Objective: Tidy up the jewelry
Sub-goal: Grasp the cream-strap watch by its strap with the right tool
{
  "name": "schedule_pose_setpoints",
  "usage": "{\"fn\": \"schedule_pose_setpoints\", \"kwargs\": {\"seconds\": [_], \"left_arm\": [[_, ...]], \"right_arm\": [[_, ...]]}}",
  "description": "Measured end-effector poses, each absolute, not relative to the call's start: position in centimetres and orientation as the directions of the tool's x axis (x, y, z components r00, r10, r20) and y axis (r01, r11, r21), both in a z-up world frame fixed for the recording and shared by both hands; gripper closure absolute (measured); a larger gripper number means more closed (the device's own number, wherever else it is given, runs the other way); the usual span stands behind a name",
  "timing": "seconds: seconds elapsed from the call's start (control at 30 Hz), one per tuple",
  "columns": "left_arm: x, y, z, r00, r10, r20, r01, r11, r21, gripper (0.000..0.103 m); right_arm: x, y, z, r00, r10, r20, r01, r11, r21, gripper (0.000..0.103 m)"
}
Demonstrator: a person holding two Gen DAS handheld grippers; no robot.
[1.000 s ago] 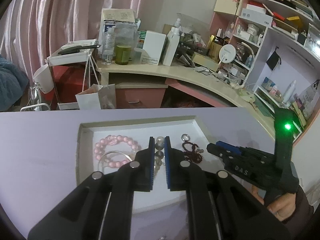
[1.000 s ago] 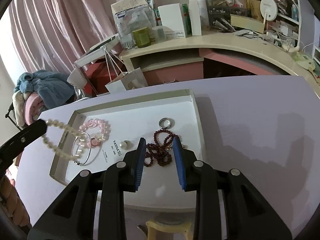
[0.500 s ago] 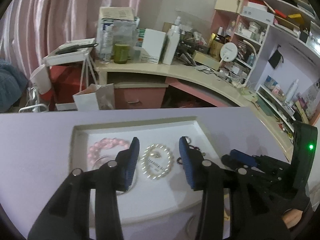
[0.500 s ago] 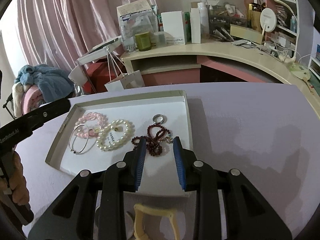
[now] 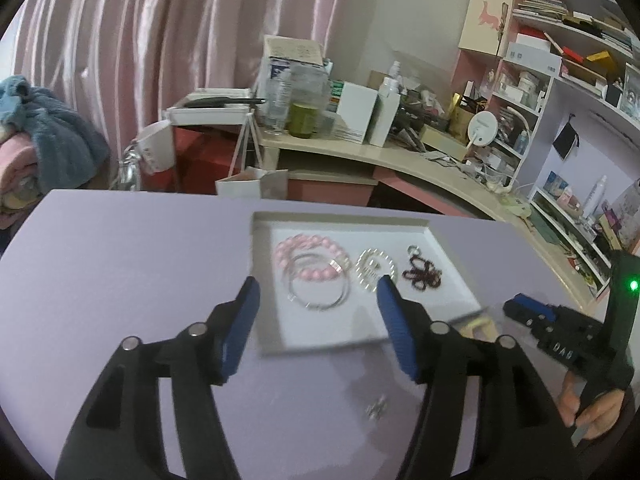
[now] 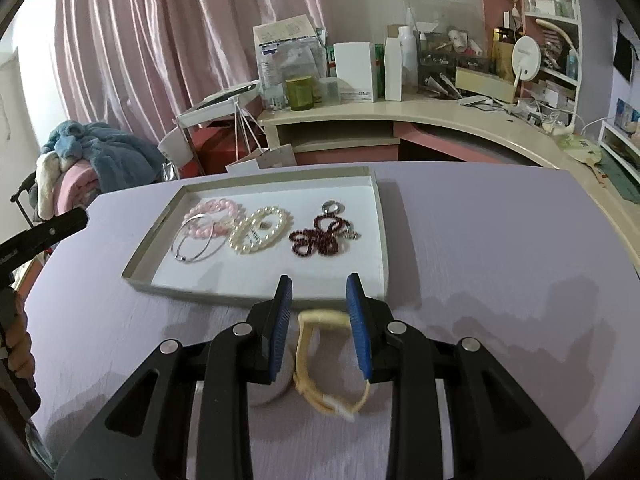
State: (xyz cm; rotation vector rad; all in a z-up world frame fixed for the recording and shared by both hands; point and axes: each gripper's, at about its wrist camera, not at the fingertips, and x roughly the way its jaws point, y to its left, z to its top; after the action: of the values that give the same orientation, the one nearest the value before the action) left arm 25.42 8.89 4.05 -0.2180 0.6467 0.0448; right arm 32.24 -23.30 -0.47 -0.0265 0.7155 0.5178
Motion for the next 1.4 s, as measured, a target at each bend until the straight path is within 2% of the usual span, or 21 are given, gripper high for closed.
{"fn": "schedule_pose_setpoints", "kwargs": {"seconds": [0.13,0.23,0.3,0.87,1.1,1.4], "left_arm": [[22.4,9.1,3.7,0.808,0.006,-0.589,-0.126,0.979,-0.163,0.030],[20.6,9.1,3.3,0.816,0.019,-0.578,-0.132,0.979,-0.155,0.027],[19.7,9.1,2.9,0.815,0.022,-0.579,-0.133,0.980,-0.149,0.026],[16.5,7.5,0.7,0.815,0.029,-0.578,-0.112,0.988,-0.108,0.008],[16.7,7.0,0.1,0.808,0.035,-0.588,-0.105,0.991,-0.085,0.004],[17.2,6.9,-0.4,0.801,0.036,-0.598,-0.107,0.991,-0.083,0.004]], "right_arm": [[30.8,-24.0,-0.8,0.645,0.434,-0.629,-0.452,0.880,0.144,0.063],[29.9,-24.2,-1.3,0.652,0.415,-0.634,-0.447,0.886,0.120,0.063],[29.5,-24.4,-1.6,0.650,0.411,-0.639,-0.444,0.888,0.120,0.057],[28.5,-24.9,-2.5,0.652,0.388,-0.651,-0.424,0.899,0.111,0.040],[28.4,-24.7,-2.8,0.649,0.385,-0.656,-0.426,0.899,0.106,0.032],[30.7,-23.7,-3.4,0.655,0.333,-0.678,-0.392,0.917,0.072,0.032]]}}
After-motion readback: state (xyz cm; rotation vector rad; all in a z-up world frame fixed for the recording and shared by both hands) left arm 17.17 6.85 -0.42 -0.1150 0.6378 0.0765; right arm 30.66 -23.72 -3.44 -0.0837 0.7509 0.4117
